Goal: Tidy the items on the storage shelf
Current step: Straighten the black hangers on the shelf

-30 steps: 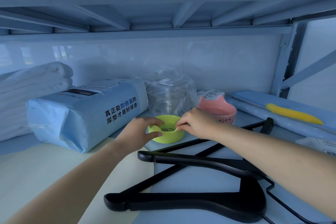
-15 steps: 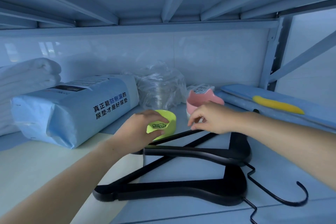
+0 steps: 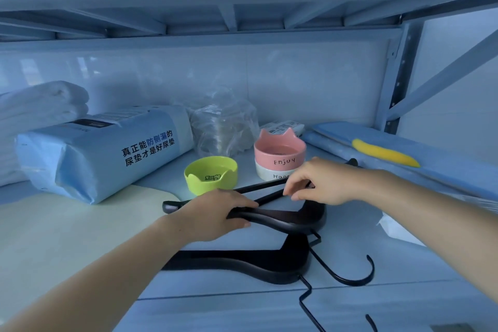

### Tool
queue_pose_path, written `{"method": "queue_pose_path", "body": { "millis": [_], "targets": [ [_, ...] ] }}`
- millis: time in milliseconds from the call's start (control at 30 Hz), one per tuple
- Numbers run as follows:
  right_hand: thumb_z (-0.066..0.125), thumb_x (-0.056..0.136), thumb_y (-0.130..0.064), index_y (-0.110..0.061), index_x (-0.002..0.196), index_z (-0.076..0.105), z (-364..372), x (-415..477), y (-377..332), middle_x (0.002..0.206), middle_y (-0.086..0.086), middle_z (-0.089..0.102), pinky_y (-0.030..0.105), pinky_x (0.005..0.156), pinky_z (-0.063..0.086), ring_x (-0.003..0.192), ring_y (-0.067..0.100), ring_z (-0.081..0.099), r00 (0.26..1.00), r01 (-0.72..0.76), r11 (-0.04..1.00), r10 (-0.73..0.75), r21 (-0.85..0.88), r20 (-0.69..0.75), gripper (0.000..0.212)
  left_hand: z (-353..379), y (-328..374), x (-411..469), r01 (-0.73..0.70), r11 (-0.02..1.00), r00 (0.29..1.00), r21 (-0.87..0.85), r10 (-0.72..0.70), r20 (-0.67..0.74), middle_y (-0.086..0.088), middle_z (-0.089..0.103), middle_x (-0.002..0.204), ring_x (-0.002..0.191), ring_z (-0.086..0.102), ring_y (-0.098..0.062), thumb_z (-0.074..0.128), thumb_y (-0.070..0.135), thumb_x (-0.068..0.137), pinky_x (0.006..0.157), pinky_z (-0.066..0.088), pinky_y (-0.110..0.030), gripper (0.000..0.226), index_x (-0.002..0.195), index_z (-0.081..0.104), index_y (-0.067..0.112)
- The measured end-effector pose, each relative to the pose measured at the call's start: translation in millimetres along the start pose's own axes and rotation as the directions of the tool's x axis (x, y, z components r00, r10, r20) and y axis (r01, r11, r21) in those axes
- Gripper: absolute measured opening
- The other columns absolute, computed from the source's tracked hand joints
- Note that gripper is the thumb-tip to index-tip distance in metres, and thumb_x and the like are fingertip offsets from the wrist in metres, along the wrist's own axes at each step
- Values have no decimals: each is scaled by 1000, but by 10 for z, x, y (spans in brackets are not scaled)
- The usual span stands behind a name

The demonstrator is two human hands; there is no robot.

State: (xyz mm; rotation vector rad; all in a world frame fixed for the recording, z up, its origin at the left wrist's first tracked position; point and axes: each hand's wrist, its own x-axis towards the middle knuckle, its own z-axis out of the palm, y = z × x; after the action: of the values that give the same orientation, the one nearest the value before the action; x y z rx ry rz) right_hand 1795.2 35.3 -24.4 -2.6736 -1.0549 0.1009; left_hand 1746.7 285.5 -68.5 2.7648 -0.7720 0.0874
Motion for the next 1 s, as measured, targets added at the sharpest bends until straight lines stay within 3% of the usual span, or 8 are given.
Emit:
{"method": "queue_pose_path", "body": {
  "millis": [133,200,267,367,633,733,867,1000],
  "targets": [
    [42,84,1,-29,108,66,-15,-115,75,104,-19,64,2,67,40,92,-4,54,999,-28,998,30,-63,43,45,6,55,-4,63,997,997,40,-61,-40,17,59,99,91,50,-1,63,35,86,79,39,-16,26,112,62,37],
    [39,78,3,-35,108,65,-6,-180,108,104,-20,61,7,68,40,90,-4,50,995,-32,995,41,-93,92,55,14,94,-18,100,994,992,43,-97,-76,16,60,94,86,50,-2,64,35,85,77,42,-20,21,106,64,37],
    [41,73,4,-38,110,63,-7,-239,133,109,-18,62,19,81,47,92,-1,52,990,-4,994,19,-110,139,59,30,149,-41,128,991,987,45,-122,-104,15,61,92,85,51,-4,64,34,85,76,44,-24,19,103,64,36],
    [48,71,1,-39,112,61,-12,-315,166,111,-17,63,35,90,49,103,8,57,984,46,992,-25,-114,175,59,40,253,-90,162,984,979,68,-152,-137,15,60,91,84,52,-6,63,34,85,75,46,-28,18,103,64,37],
    [69,77,-11,-37,110,63,7,-366,174,104,-25,59,24,91,46,98,-3,54,973,195,981,-194,3,127,43,-119,414,-351,253,962,958,97,-236,-165,19,60,88,82,51,-1,67,38,81,77,47,-33,20,99,62,45],
    [68,80,-11,-36,114,63,39,-339,98,106,-25,58,18,90,43,99,-5,53,958,253,967,-255,29,129,42,-106,424,-496,300,949,945,97,-282,-164,22,60,85,80,50,0,68,39,79,76,45,-28,21,97,60,47],
    [62,83,-8,-36,117,61,105,-322,15,117,-19,60,24,97,43,107,-1,54,942,279,960,-281,37,186,44,-45,440,-648,345,934,935,90,-335,-117,19,65,86,81,54,-2,67,37,80,74,42,-19,22,98,61,46],
    [64,83,-18,-40,122,55,116,-287,-4,121,-21,58,28,98,45,110,2,53,936,258,966,-243,-26,255,46,-77,471,-727,377,926,923,8,-376,-78,31,62,94,89,53,9,70,39,77,75,38,-5,33,103,56,54]
  ]
}}
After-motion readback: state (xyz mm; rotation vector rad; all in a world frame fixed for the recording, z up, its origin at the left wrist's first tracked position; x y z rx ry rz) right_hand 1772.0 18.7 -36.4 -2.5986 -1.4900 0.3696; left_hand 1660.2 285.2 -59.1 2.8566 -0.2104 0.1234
